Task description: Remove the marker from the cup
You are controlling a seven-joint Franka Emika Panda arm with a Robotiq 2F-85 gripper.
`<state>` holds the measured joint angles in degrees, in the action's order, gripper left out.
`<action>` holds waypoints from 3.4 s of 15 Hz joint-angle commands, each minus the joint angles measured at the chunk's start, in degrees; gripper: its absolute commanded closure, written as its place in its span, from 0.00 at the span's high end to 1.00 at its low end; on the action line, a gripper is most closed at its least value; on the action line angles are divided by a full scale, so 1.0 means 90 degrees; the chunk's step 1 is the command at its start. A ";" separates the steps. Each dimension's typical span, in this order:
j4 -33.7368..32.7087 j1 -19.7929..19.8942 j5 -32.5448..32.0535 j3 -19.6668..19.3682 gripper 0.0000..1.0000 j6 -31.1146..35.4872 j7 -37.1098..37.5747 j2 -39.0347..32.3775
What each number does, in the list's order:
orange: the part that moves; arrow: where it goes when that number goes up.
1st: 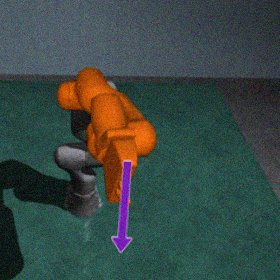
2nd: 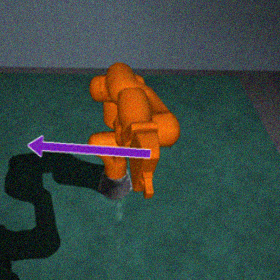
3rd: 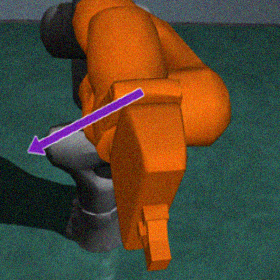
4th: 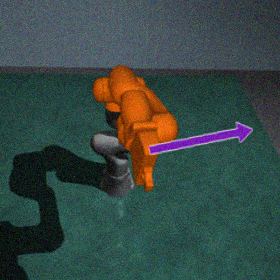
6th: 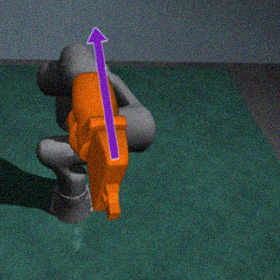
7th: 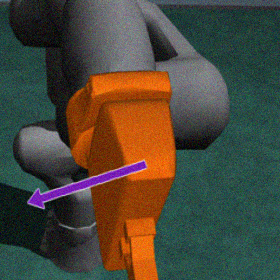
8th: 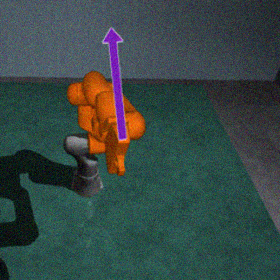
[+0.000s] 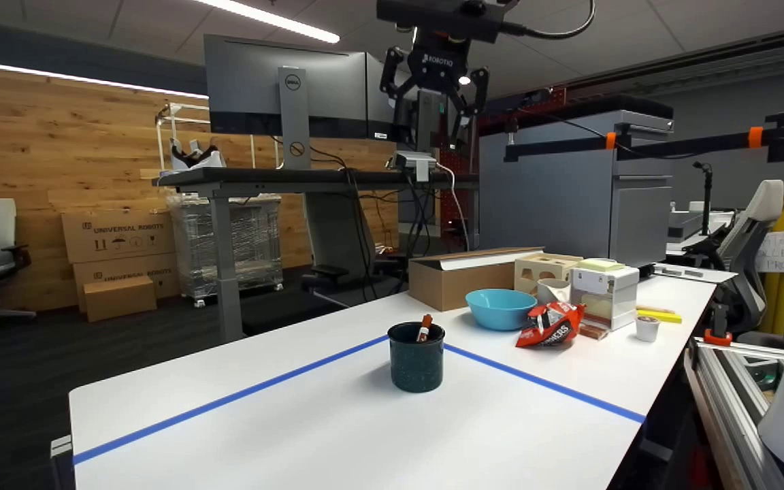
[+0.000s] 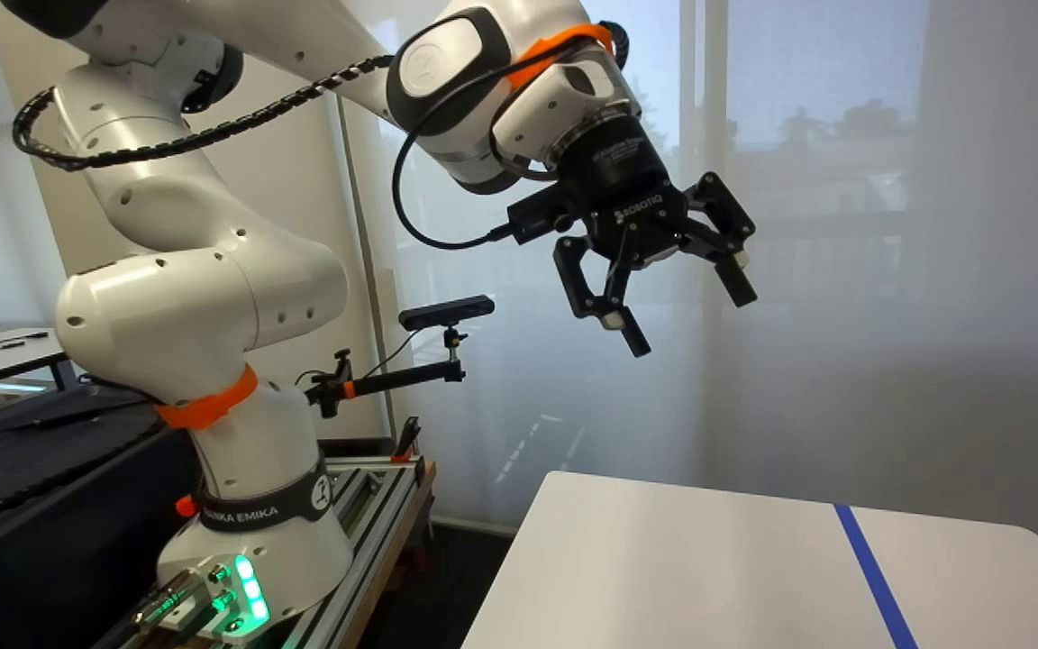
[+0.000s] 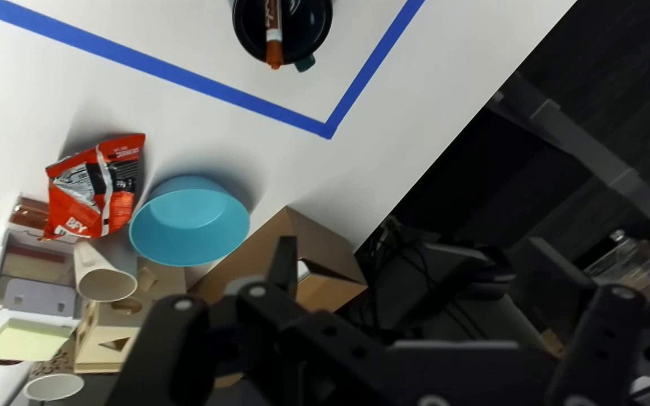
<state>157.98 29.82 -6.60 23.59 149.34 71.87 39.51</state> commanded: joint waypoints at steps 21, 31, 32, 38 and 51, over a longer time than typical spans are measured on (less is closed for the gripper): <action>-0.0568 -0.0175 -0.3223 -0.0544 1.00 -0.0137 0.4096 -0.2772; -0.1569 -0.1613 -0.4108 -0.2179 1.00 -0.0197 0.4641 -0.4496; -0.1676 -0.1741 -0.4154 -0.2345 1.00 -0.0180 0.4669 -0.4652; -0.2071 -0.2373 -0.4178 -0.3078 1.00 -0.0089 0.4616 -0.5329; -0.2250 -0.3123 -0.4870 -0.3921 1.00 0.0911 0.5491 -0.6416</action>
<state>139.11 3.43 -47.52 -9.44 154.20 117.56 -15.16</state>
